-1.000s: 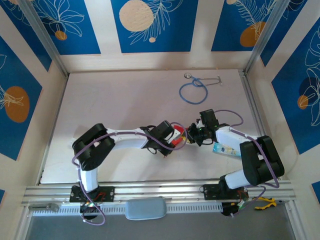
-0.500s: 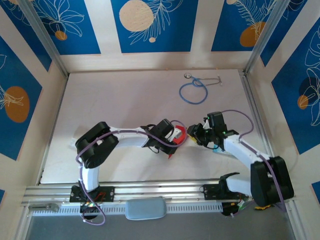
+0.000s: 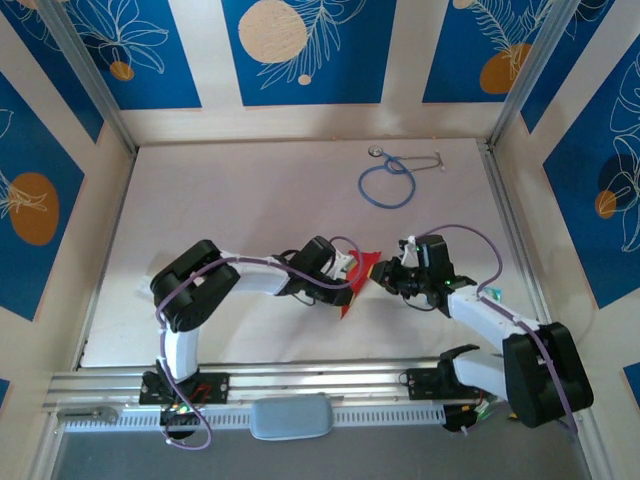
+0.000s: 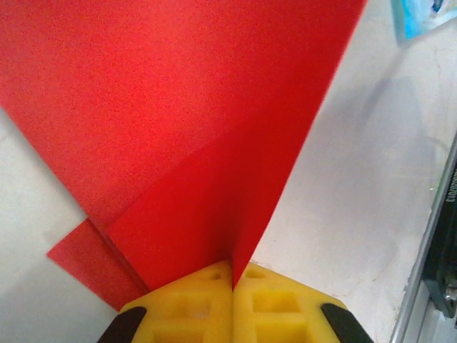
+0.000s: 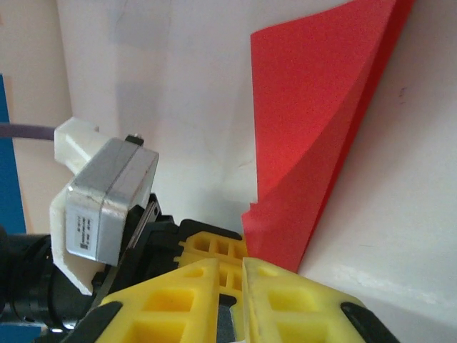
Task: Fold a paper plane with a square sheet of paper (pick it up from the middle)
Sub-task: Fold the wing for the fifth time at the center of the table.
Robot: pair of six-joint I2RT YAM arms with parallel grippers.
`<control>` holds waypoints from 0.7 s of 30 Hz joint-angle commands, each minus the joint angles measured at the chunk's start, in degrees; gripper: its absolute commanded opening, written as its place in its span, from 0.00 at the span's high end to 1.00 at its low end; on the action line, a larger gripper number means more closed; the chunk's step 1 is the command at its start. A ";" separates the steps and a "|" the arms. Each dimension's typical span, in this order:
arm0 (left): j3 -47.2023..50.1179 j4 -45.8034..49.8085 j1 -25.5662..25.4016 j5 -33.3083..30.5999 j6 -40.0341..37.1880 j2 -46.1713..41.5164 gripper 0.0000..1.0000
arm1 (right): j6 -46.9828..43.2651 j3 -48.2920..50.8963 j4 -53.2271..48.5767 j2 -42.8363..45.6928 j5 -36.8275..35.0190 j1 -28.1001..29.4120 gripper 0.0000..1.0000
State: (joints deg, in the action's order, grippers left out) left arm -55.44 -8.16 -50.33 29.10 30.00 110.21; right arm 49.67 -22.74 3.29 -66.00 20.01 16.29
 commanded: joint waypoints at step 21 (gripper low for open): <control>14.03 -19.33 4.56 4.14 9.44 -0.24 1.00 | -5.13 -3.19 9.23 -10.57 7.82 2.70 0.88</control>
State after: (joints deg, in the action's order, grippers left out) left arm -43.27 -30.65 -47.59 32.45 37.87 108.71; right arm 46.59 -24.16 10.44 -75.57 24.49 18.46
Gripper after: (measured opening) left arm 0.061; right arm 0.115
